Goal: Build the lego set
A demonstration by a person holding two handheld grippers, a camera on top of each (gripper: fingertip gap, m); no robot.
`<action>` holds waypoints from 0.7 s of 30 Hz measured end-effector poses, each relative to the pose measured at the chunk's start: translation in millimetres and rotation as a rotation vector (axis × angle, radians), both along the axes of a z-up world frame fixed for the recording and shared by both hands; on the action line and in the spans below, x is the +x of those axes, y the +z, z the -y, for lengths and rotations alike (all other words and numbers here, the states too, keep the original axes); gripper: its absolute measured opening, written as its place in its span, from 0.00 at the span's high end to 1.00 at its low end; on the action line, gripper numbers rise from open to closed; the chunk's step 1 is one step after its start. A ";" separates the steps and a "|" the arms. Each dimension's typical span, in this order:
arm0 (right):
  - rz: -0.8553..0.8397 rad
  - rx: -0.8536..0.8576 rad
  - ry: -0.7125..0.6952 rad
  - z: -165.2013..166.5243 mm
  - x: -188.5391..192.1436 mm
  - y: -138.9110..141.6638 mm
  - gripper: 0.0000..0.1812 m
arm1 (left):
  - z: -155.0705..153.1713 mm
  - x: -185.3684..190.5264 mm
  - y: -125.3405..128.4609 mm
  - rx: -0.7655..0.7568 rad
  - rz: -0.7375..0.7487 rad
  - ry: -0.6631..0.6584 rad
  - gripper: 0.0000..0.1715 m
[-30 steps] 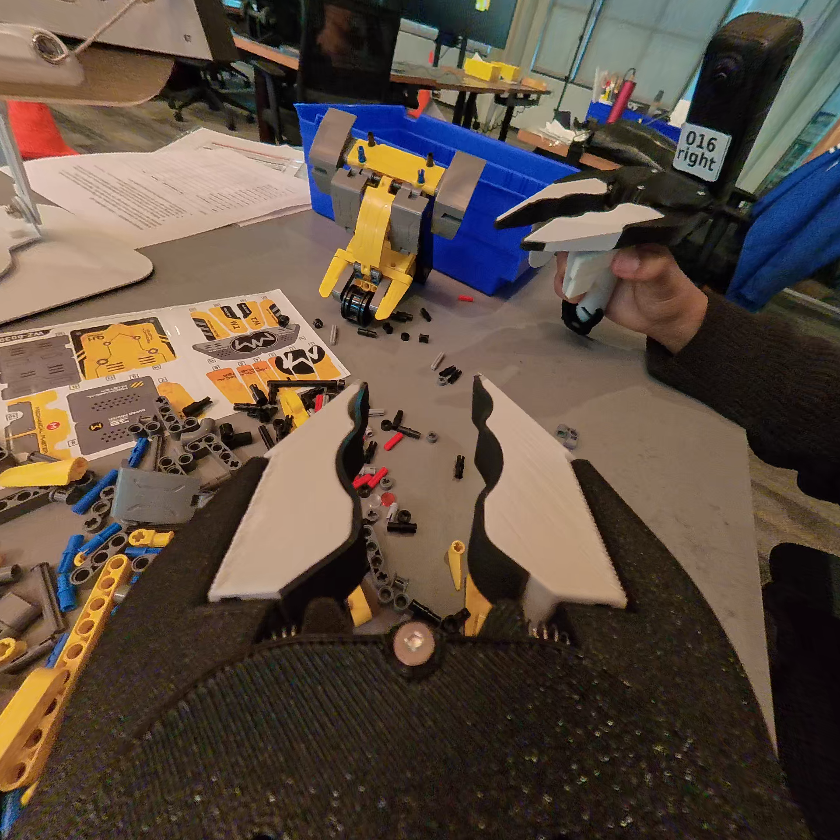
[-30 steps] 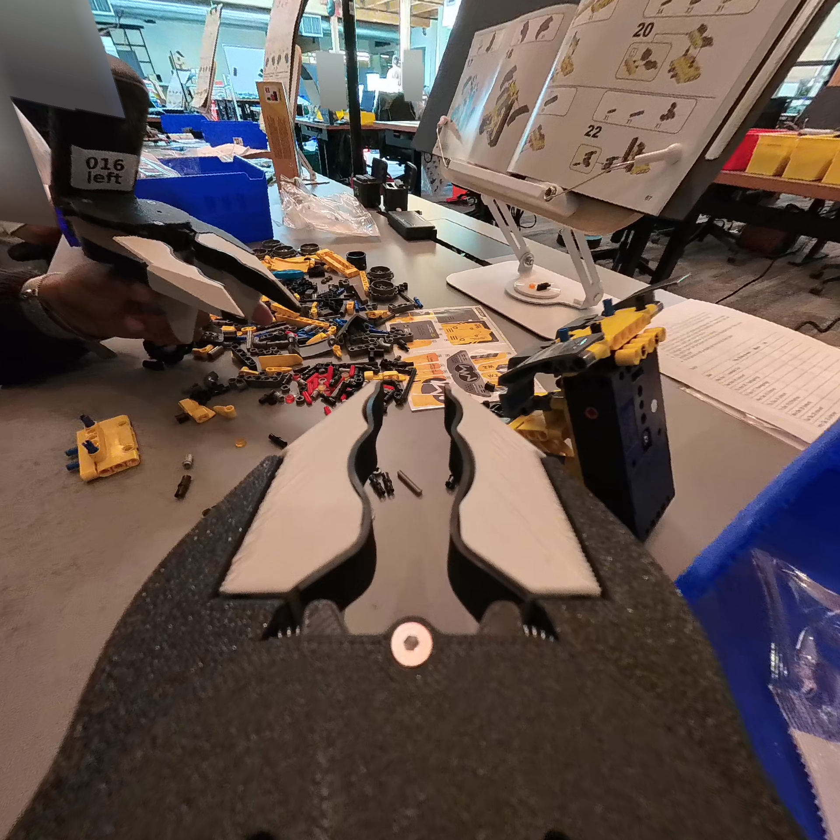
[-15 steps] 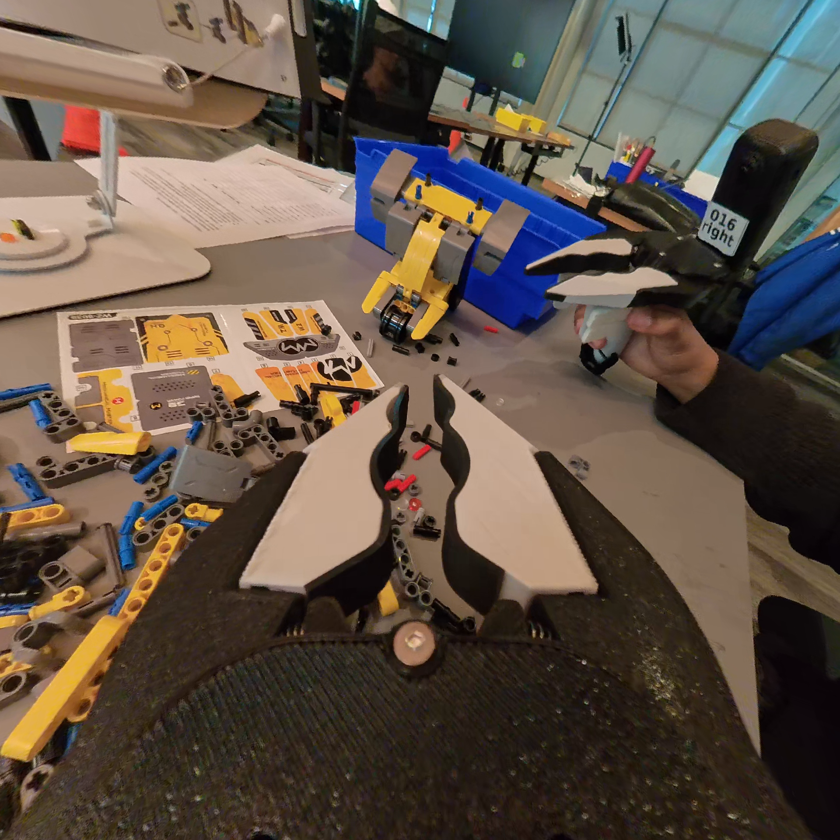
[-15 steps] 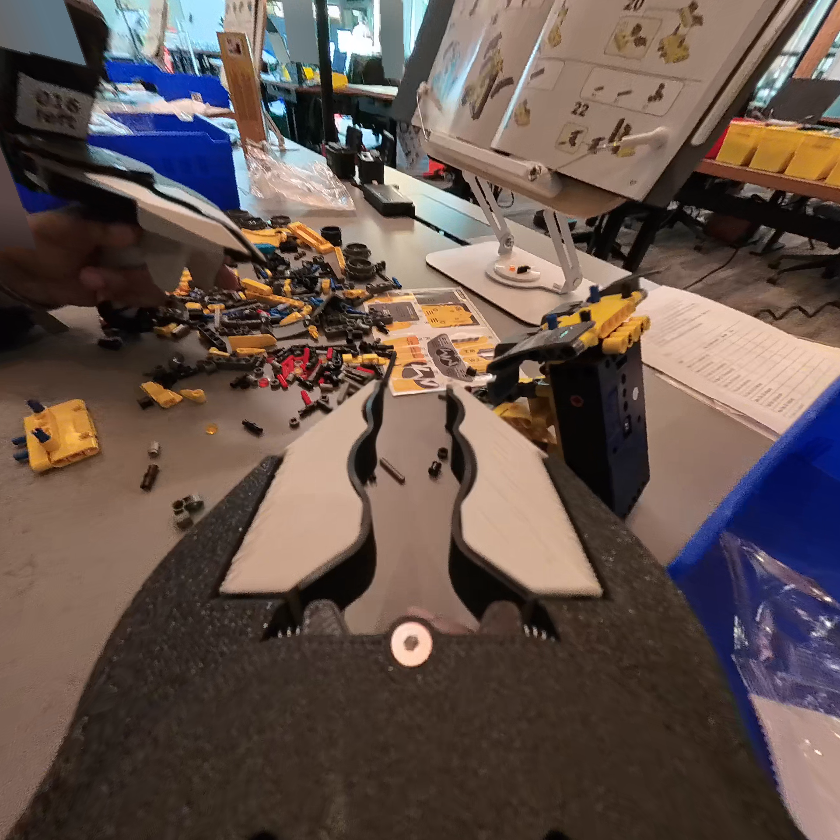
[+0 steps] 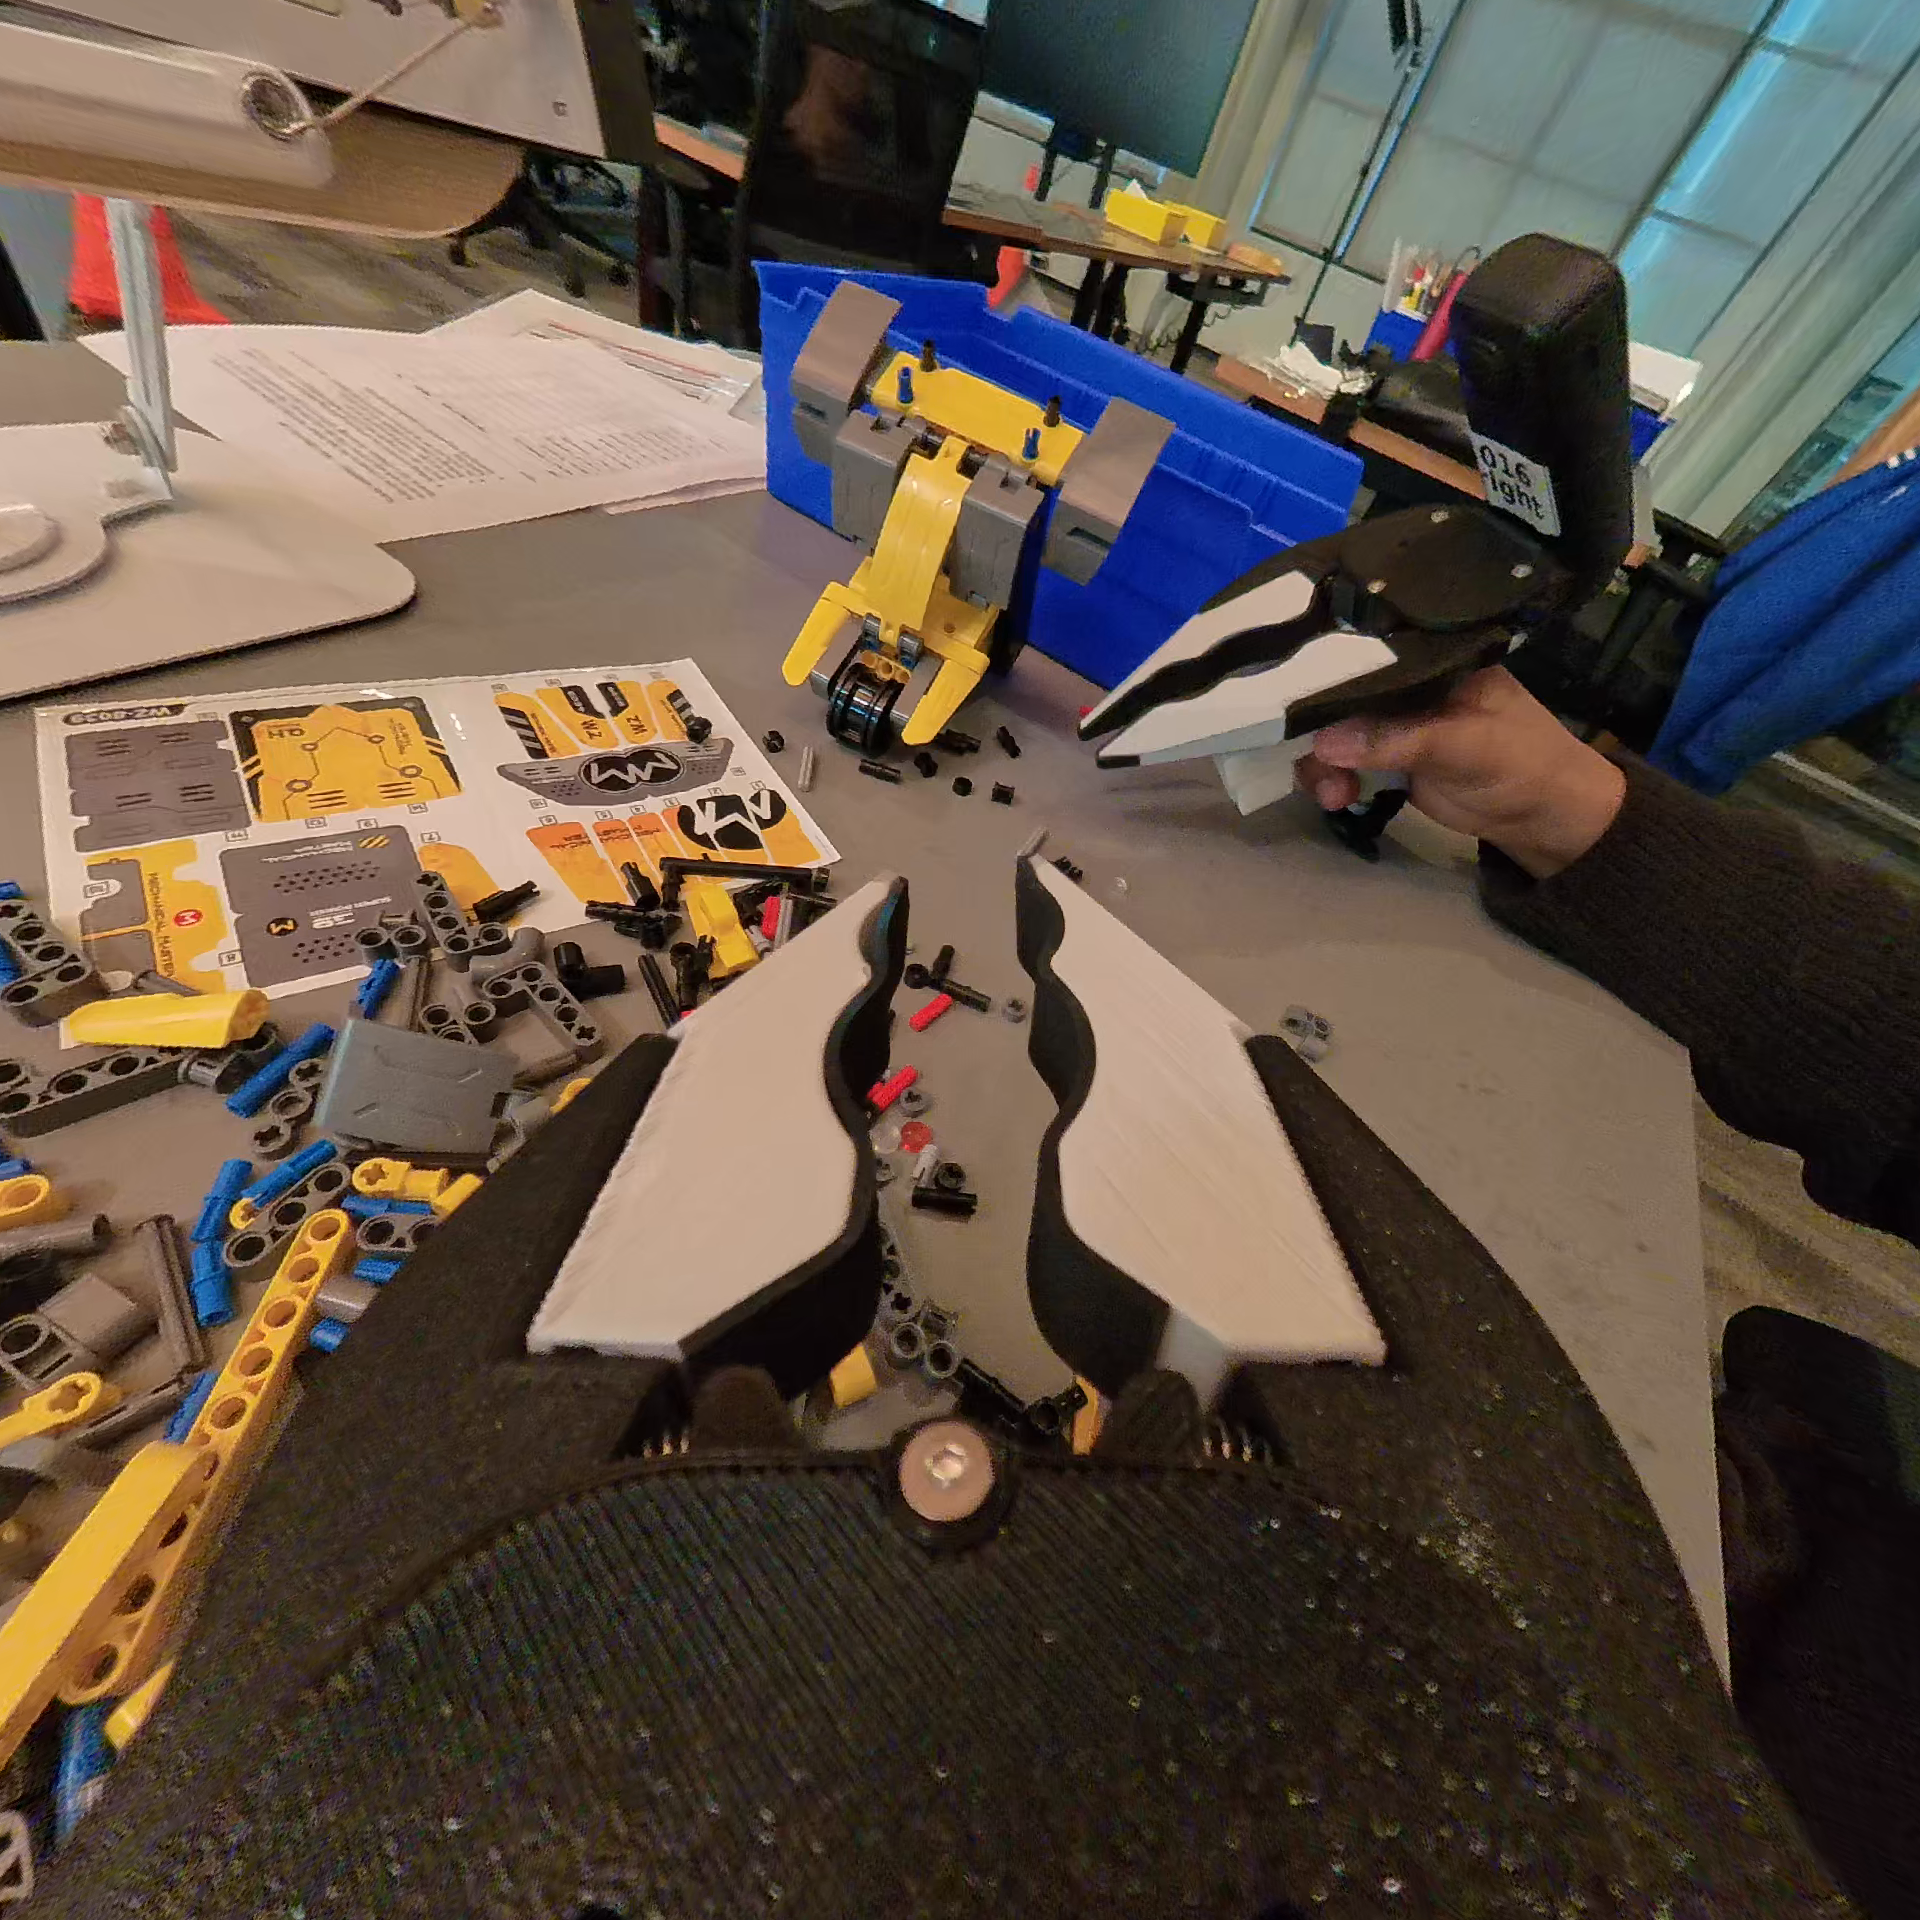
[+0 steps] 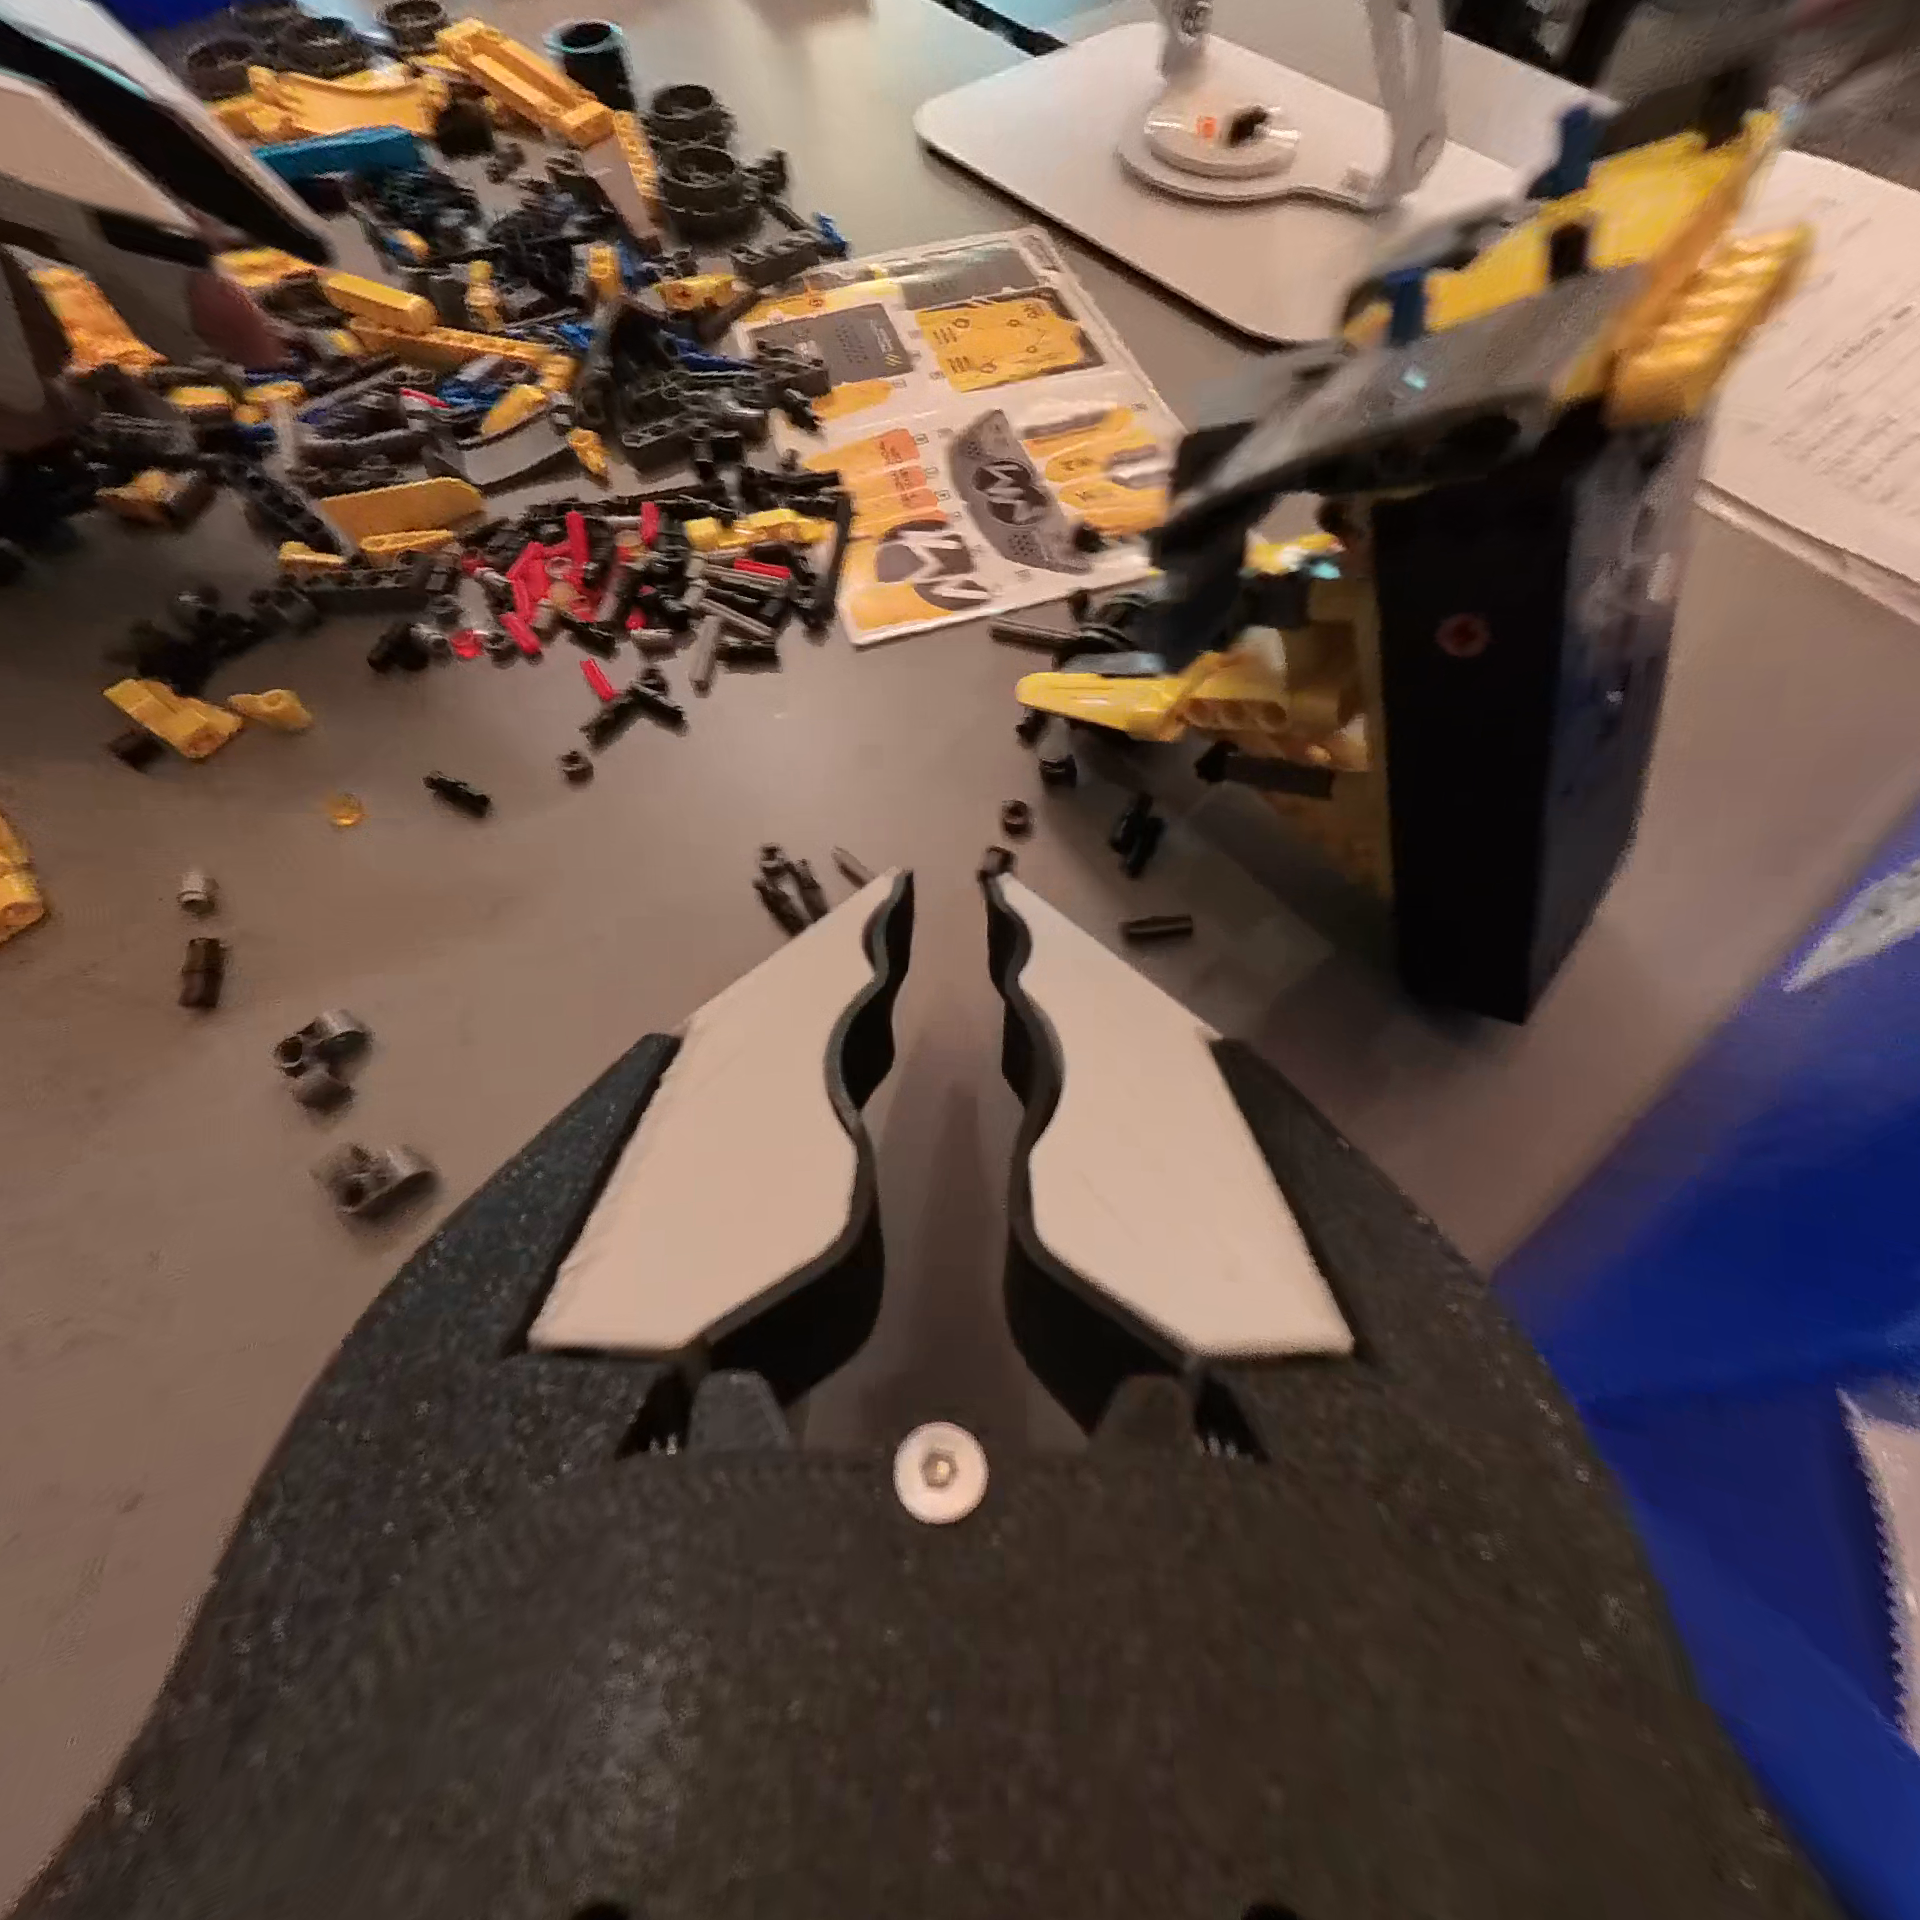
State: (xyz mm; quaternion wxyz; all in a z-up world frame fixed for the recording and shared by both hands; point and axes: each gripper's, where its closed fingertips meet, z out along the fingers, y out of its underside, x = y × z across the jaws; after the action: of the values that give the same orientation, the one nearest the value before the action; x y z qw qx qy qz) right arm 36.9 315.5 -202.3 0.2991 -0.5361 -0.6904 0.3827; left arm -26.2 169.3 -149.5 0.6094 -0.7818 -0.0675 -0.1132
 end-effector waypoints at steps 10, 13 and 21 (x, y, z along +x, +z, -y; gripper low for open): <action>0.083 -0.002 0.161 46.4 0.1 -12.8 0.92 | -3.1 12.7 -4.3 -0.022 -0.046 -0.038 0.88; 0.095 0.036 0.191 51.1 1.3 -16.6 0.94 | -3.5 13.2 -4.2 -0.021 -0.057 -0.038 0.87; 0.157 0.067 0.194 50.3 -0.5 -27.7 0.91 | -6.1 16.8 -9.8 -0.041 -0.058 -0.053 0.86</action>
State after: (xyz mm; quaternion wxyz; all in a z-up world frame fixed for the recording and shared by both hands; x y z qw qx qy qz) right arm 36.5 265.3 -230.1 0.2234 -0.4847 -0.7728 0.3433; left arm -9.4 175.4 -159.3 0.5916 -0.7987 -0.0313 -0.1050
